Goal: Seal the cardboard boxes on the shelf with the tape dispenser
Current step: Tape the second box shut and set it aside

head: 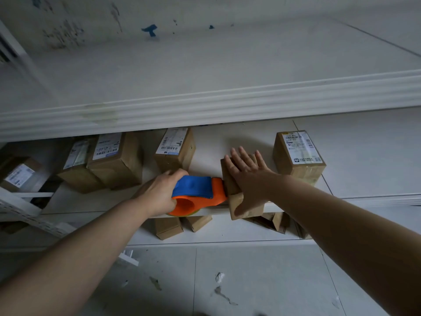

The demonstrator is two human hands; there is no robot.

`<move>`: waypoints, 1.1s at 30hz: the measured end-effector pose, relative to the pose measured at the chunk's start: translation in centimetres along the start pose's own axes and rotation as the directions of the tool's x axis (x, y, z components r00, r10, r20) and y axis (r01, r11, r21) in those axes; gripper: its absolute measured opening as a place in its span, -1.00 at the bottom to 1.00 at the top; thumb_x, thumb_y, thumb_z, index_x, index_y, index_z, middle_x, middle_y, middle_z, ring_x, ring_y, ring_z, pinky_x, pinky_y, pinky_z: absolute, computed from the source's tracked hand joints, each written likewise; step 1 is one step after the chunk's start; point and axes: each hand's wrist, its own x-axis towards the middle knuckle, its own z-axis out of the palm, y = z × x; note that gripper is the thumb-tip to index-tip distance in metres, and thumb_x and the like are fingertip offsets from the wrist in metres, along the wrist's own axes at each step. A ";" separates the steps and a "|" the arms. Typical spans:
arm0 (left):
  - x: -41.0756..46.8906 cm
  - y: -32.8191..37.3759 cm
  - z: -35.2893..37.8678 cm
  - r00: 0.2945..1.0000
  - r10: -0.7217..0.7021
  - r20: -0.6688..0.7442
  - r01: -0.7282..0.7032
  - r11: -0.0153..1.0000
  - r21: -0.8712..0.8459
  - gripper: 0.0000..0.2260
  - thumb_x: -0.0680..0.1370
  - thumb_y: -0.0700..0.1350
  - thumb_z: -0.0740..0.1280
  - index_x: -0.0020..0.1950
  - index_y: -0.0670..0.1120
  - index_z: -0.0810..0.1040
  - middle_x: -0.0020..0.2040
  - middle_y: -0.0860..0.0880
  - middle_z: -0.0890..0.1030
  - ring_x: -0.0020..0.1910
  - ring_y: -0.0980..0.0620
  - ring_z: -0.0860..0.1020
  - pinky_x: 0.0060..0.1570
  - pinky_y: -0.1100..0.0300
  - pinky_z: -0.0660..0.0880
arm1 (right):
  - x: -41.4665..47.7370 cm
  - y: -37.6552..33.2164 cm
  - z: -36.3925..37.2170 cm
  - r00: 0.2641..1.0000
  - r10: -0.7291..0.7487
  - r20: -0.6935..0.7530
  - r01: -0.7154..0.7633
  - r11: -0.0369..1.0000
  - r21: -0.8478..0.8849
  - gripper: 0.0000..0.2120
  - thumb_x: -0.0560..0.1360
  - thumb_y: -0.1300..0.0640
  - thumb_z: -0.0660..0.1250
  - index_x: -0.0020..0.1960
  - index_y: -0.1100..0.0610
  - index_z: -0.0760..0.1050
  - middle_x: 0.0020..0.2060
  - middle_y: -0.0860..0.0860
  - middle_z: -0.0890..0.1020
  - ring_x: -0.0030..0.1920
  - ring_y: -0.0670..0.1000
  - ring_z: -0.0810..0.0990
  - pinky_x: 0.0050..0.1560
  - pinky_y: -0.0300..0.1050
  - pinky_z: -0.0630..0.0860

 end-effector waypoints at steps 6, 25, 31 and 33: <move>-0.7 -0.4 -1.0 0.999 0.003 -0.041 -0.006 0.998 -0.069 -0.36 0.31 -0.24 0.44 0.29 0.17 0.33 0.08 0.03 0.48 0.04 -0.01 0.52 -0.01 0.05 0.53 | 1.6 -0.1 -0.9 0.995 -0.002 -0.097 0.010 0.996 0.088 0.24 0.26 -0.07 0.52 0.55 0.02 -0.35 0.49 0.10 0.04 0.49 0.19 0.03 0.45 0.34 -0.03; 2.8 5.9 -3.2 0.995 0.103 -0.016 -0.100 0.985 0.140 -0.29 0.34 -0.18 0.45 0.41 0.14 0.26 0.26 0.07 0.43 0.16 0.00 0.47 0.10 0.03 0.51 | 2.5 2.7 3.6 1.000 -0.003 -0.014 0.009 0.890 0.456 0.39 0.17 -0.07 0.62 0.52 0.05 -0.43 0.56 -0.01 -0.14 0.54 0.02 -0.27 0.51 0.16 -0.26; 3.2 5.0 -3.3 0.993 0.104 -0.064 -0.091 0.979 0.181 -0.34 0.37 -0.21 0.41 0.39 0.16 0.27 0.25 0.08 0.43 0.16 -0.01 0.47 0.09 0.04 0.50 | 2.8 3.4 4.5 0.997 0.065 -0.033 -0.040 0.866 0.498 0.29 0.19 0.01 0.59 0.56 0.04 -0.28 0.54 0.00 0.05 0.53 0.05 0.03 0.53 0.02 -0.11; 2.6 3.0 -3.8 0.994 0.091 -0.063 -0.081 0.986 0.147 -0.36 0.36 -0.20 0.40 0.37 0.17 0.31 0.23 0.07 0.46 0.14 -0.02 0.49 0.04 0.07 0.50 | 2.8 3.4 4.6 0.996 0.085 -0.040 -0.054 0.867 0.496 0.28 0.19 -0.02 0.59 0.56 0.03 -0.27 0.54 0.01 0.06 0.53 0.06 0.04 0.51 -0.02 -0.11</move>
